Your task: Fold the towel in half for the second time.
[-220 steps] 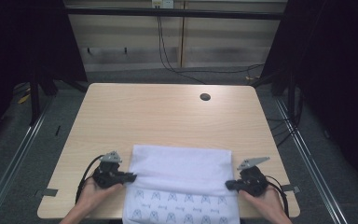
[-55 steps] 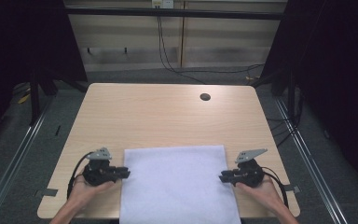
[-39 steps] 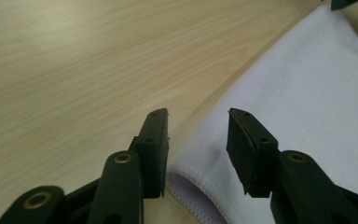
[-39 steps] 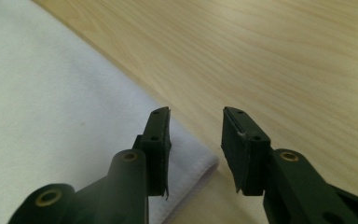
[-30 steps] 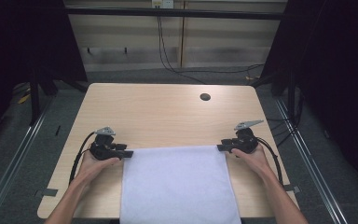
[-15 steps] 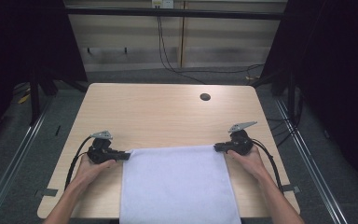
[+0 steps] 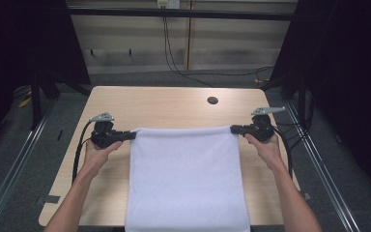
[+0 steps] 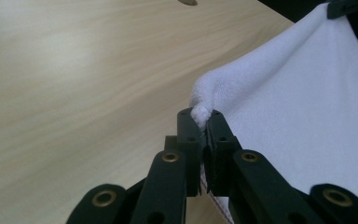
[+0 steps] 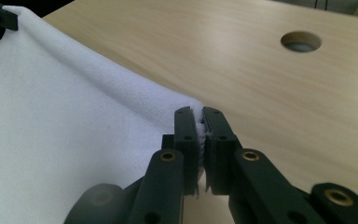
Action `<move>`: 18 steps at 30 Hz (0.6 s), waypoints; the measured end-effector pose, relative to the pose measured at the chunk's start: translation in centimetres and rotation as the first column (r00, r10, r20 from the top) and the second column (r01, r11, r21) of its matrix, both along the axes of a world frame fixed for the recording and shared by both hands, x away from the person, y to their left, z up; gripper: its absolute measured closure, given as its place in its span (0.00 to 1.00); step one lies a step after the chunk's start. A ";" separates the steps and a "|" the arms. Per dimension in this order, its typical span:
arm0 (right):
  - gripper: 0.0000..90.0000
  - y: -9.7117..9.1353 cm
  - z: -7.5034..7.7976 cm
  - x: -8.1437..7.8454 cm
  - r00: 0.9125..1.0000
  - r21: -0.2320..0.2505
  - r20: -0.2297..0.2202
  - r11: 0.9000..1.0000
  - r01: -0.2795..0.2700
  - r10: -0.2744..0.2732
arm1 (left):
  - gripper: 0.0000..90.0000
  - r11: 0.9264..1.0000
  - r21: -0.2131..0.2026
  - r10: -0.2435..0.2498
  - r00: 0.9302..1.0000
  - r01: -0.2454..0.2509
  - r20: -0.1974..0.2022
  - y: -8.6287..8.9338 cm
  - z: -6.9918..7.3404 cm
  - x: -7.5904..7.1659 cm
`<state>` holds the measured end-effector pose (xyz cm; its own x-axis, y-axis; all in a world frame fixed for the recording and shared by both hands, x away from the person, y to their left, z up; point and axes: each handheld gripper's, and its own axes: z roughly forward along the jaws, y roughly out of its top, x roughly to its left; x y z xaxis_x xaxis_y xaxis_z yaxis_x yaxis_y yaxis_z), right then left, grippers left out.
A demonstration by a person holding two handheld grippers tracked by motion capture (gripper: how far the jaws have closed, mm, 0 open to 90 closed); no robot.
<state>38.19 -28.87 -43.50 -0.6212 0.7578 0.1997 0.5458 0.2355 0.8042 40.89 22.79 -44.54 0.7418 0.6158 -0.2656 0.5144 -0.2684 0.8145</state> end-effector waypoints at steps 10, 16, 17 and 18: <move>0.95 -0.6 3.9 2.0 0.994 0.051 0.097 0.998 0.045 -0.050 | 0.96 0.995 -0.092 0.047 0.992 -0.036 0.118 -0.4 4.3 1.2; 0.95 -0.6 5.4 -1.3 0.987 0.060 0.158 0.998 -0.025 0.015 | 0.96 0.997 -0.076 0.004 0.984 0.010 0.177 -0.2 5.2 -2.3; 0.95 -0.8 5.3 -3.4 0.983 0.083 0.179 0.995 -0.055 0.039 | 0.97 0.995 -0.099 -0.003 0.982 0.022 0.189 0.1 5.2 -4.2; 0.95 -0.8 5.3 -3.4 0.983 0.083 0.179 0.995 -0.055 0.039 | 0.96 0.995 -0.099 -0.003 0.982 0.022 0.189 0.1 5.2 -4.2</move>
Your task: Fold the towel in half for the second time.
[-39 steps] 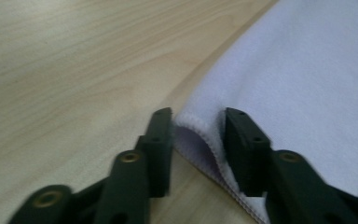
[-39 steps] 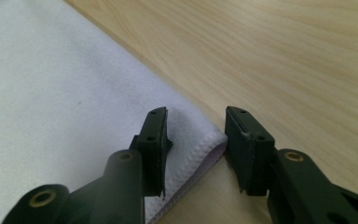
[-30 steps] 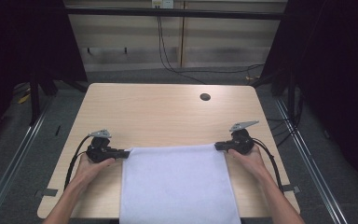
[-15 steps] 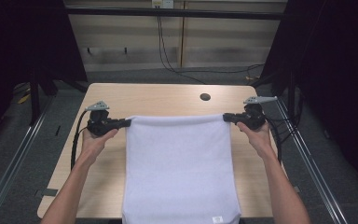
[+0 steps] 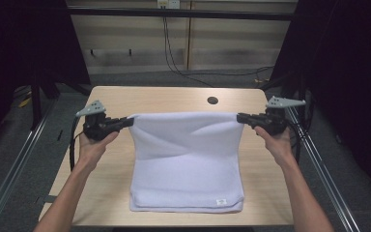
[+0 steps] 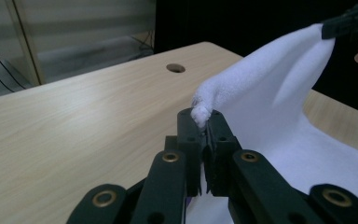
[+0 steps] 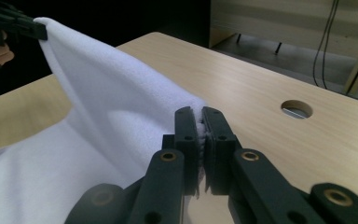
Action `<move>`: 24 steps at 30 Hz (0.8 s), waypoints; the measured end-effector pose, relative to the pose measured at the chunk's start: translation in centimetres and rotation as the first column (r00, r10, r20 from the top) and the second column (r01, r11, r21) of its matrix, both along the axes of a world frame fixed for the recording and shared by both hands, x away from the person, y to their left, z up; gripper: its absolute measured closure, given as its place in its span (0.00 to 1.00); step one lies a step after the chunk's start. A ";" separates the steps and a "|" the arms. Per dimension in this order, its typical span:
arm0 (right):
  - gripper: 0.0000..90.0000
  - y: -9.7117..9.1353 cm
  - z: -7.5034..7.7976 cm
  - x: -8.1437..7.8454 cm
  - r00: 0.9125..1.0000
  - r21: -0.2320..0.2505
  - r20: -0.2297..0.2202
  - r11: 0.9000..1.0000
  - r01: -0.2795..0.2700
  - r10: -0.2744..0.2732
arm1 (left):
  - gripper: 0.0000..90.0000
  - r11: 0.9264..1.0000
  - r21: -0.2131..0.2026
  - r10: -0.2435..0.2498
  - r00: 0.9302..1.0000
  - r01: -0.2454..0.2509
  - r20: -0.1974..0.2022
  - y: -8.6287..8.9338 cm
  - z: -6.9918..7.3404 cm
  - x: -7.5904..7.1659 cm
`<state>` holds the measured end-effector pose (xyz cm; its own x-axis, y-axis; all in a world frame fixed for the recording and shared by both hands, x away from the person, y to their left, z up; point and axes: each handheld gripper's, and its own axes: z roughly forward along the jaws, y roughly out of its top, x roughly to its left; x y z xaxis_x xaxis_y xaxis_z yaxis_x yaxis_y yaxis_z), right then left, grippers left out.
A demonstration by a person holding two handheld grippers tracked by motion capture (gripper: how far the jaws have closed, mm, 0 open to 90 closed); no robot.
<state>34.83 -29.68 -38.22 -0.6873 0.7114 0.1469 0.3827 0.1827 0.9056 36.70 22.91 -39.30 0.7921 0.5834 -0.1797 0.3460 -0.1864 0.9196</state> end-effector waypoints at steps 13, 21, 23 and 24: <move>0.95 0.6 -2.2 -10.3 0.992 -0.075 -0.053 0.990 -0.119 0.115 | 0.96 0.989 0.074 -0.122 0.987 0.130 -0.102 1.2 -3.9 -8.7; 0.91 2.3 -7.2 -14.6 0.944 -0.201 -0.262 0.946 -0.254 0.198 | 0.96 0.961 0.177 -0.173 0.963 0.210 -0.208 1.0 -7.6 -12.8; 0.85 2.2 -8.6 -15.7 0.925 -0.212 -0.315 0.934 -0.289 0.214 | 0.91 0.944 0.208 -0.200 0.945 0.257 -0.259 1.1 -8.4 -13.6; 0.85 2.2 -8.6 -15.7 0.925 -0.212 -0.315 0.934 -0.289 0.214 | 0.89 0.944 0.208 -0.200 0.945 0.257 -0.259 1.1 -8.4 -13.6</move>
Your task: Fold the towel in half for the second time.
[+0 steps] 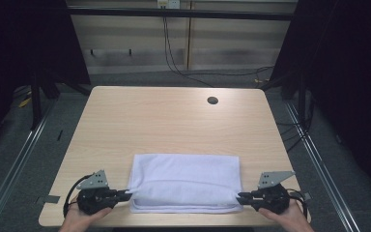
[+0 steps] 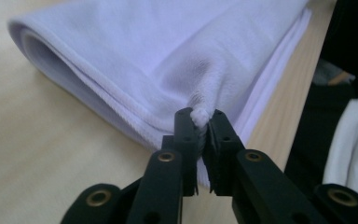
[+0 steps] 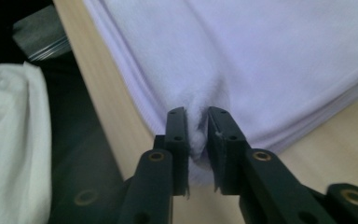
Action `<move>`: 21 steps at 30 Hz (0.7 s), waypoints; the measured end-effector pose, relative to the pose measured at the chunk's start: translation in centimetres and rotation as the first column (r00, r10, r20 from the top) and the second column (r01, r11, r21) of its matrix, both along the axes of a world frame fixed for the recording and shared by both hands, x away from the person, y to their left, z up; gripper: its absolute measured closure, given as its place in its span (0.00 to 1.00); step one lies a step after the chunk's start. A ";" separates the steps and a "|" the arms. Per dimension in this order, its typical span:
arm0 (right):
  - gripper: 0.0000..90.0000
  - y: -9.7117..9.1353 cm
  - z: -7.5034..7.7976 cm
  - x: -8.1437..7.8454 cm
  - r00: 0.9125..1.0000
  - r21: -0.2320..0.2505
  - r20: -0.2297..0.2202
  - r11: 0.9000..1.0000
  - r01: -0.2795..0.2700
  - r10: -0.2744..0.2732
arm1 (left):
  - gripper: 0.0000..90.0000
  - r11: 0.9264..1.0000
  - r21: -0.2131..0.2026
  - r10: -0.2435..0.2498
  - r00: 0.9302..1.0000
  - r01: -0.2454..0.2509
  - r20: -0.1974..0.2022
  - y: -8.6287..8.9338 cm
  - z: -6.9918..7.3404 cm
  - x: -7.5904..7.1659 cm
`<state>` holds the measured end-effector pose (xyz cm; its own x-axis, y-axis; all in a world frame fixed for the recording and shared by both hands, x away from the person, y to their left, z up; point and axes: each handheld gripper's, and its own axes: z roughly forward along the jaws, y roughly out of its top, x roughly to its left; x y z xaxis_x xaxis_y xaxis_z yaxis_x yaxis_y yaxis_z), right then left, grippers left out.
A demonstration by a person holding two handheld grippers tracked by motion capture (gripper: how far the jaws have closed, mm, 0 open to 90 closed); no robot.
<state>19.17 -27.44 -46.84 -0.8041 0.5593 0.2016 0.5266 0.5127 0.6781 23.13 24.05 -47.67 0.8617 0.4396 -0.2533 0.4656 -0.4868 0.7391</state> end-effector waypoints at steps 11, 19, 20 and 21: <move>0.59 -3.1 0.9 -0.5 0.978 0.164 0.079 0.970 0.178 -0.192 | 0.59 0.991 -0.116 0.077 0.997 -0.074 0.023 1.6 1.3 0.5; 0.54 -5.0 1.6 2.2 0.900 0.313 0.177 0.890 0.332 -0.398 | 0.48 0.962 -0.103 0.259 0.964 -0.252 0.065 2.0 1.1 4.2; 0.53 -5.2 1.0 2.7 0.894 0.325 0.150 0.875 0.359 -0.422 | 0.48 0.959 -0.099 0.272 0.960 -0.264 0.072 2.0 0.8 4.1; 0.51 -5.1 0.9 2.8 0.894 0.302 0.147 0.880 0.366 -0.422 | 0.47 0.959 -0.101 0.272 0.960 -0.264 0.066 2.2 0.5 4.1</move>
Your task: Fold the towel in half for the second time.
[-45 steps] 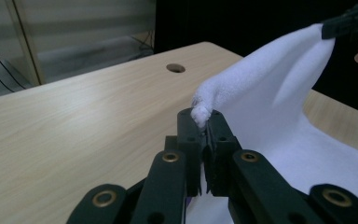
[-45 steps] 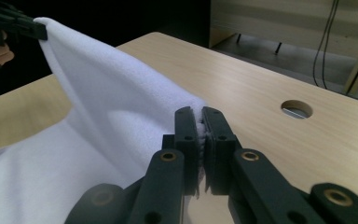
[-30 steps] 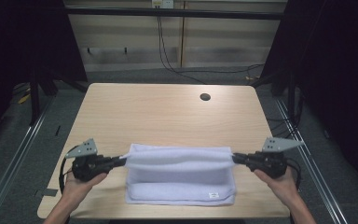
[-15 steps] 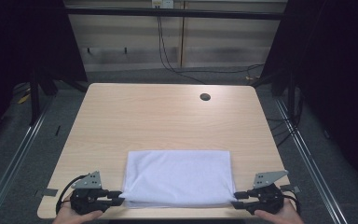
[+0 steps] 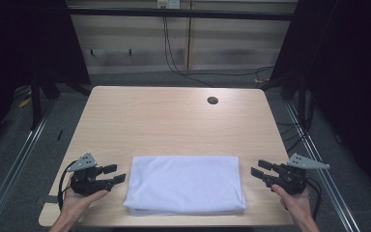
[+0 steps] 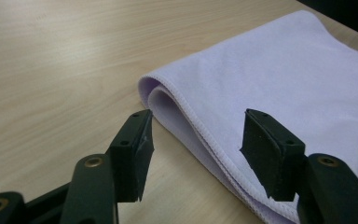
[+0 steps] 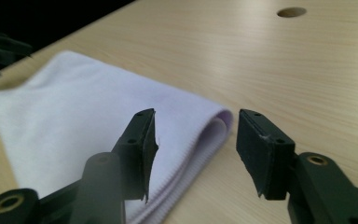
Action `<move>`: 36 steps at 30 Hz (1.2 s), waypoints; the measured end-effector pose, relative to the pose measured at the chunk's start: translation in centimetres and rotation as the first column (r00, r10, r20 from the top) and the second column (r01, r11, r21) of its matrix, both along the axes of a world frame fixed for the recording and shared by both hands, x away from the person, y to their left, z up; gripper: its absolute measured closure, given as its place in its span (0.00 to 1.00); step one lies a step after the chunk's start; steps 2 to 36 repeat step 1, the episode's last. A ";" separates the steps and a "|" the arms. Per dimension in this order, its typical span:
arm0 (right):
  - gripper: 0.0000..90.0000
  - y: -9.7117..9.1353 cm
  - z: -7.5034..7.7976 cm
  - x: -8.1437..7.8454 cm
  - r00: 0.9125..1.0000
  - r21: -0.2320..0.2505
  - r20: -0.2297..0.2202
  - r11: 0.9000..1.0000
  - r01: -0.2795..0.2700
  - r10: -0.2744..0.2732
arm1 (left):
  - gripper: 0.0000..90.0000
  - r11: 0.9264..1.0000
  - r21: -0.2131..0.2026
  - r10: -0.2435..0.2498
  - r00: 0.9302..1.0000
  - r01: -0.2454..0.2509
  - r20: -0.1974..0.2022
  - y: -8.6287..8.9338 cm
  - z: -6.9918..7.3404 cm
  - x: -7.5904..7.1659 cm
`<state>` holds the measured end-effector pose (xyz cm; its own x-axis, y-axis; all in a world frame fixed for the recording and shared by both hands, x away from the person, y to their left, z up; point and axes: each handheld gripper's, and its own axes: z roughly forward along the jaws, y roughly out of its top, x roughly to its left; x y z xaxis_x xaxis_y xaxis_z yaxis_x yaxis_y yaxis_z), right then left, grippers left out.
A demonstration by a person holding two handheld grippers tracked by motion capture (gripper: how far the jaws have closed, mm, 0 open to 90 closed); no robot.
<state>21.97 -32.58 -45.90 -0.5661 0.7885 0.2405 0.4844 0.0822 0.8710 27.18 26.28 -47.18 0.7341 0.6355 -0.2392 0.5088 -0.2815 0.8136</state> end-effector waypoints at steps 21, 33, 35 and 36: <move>0.49 0.1 -0.2 -0.2 1.000 -0.020 0.016 1.000 0.018 -0.017 | 0.45 1.000 0.000 0.000 1.000 0.000 0.000 0.0 0.0 0.0; 0.49 0.1 -0.2 -0.2 1.000 -0.020 0.016 1.000 0.018 -0.017 | 0.45 1.000 0.000 0.000 1.000 0.000 0.000 0.0 0.0 0.0; 0.49 0.1 -0.2 -0.2 1.000 -0.020 0.016 1.000 0.018 -0.017 | 0.45 1.000 0.000 0.000 1.000 0.000 0.000 0.0 0.0 0.0; 0.49 0.1 -0.2 -0.2 1.000 -0.020 0.016 1.000 0.018 -0.017 | 0.45 1.000 0.000 0.000 1.000 0.000 0.000 0.0 0.0 0.0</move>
